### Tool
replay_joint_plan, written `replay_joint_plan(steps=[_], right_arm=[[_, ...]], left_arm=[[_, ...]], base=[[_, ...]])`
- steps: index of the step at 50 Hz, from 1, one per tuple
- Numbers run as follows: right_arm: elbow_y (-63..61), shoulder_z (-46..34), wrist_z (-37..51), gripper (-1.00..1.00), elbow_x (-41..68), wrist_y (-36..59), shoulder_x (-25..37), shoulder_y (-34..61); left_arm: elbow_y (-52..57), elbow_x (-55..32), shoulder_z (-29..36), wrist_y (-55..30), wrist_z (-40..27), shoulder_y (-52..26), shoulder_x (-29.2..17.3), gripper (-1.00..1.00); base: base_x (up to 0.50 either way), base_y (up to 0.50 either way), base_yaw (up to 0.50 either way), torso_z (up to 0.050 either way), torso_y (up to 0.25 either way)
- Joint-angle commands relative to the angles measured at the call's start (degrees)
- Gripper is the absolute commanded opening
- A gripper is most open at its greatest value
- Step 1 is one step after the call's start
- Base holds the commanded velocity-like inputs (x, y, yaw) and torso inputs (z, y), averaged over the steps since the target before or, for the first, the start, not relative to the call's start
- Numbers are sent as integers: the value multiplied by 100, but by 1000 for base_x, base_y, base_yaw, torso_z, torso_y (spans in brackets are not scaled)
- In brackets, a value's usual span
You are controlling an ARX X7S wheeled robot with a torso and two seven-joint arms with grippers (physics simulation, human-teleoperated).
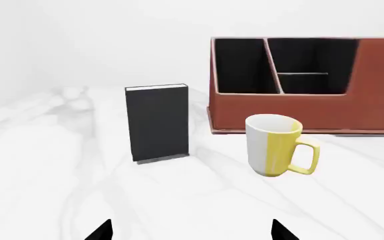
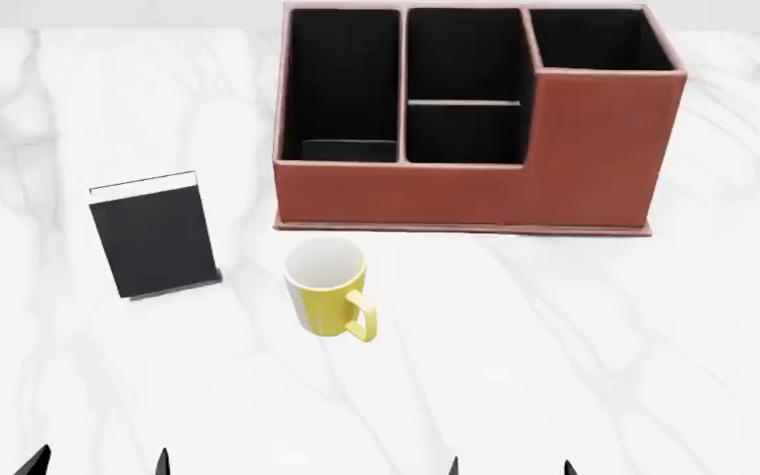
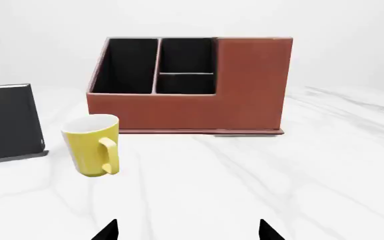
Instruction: Pick up the yellow and white mug and place it to the right of the caddy.
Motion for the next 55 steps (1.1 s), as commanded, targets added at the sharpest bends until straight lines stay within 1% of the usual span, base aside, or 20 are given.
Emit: replay_joint_plan(steps=[1, 16, 20, 22, 26, 28, 29, 33, 34, 41, 46, 47, 52, 55], right_arm=[[-6, -128, 113, 100, 61, -32, 93, -15], [-3, -422, 389, 100, 193, -34, 324, -10], [-17, -480, 461, 100, 168, -9, 361, 5], [-115, -491, 456, 100, 235, 101, 372, 21], [-561, -545, 508, 100, 251, 312, 411, 14], [-860, -570, 510, 100, 299, 429, 427, -24], [-1105, -611, 526, 100, 271, 527, 445, -80], [-1593, -643, 568, 100, 317, 692, 483, -180], [-1919, -680, 592, 100, 285, 803, 506, -263], [-3103, -814, 657, 100, 288, 1312, 598, -400], [-3657, -991, 645, 100, 228, 1605, 673, -237], [-3855, -1007, 661, 100, 232, 1817, 659, -92], [-4319, -1180, 631, 100, 137, 2302, 745, 256], [-4584, -1228, 611, 100, 114, 2634, 798, 425]], left_arm=[[3, -88, 106, 3, -106, 3, -91, 100], [-10, -312, 366, 18, -359, -8, -311, 100], [60, -272, 420, 1, -452, 5, -353, 100], [127, -199, 417, -147, -596, -14, -354, 100], [686, -80, 530, -171, -635, 47, -451, 100], [1121, -62, 541, -367, -672, 41, -477, 100], [1518, 76, 612, -573, -698, 22, -515, 100], [1991, 68, 666, -812, -688, -76, -553, 100], [2247, 119, 725, -939, -678, -100, -571, 100], [3037, 373, 821, -1328, -794, -170, -680, 100], [3561, 372, 818, -1643, -817, -264, -710, 100], [3747, 457, 865, -1733, -834, -272, -725, 100], [4134, 822, 1057, -1963, -929, -323, -789, 100], [4582, 1079, 1116, -2246, -976, -385, -810, 100]], base=[[0, 0, 0, 0, 0], [0, 0, 0, 0, 0], [0, 0, 0, 0, 0], [0, 0, 0, 0, 0], [0, 0, 0, 0, 0], [0, 0, 0, 0, 0], [0, 0, 0, 0, 0], [0, 0, 0, 0, 0], [0, 0, 0, 0, 0], [0, 0, 0, 0, 0], [0, 0, 0, 0, 0], [0, 0, 0, 0, 0], [0, 0, 0, 0, 0], [0, 0, 0, 0, 0]])
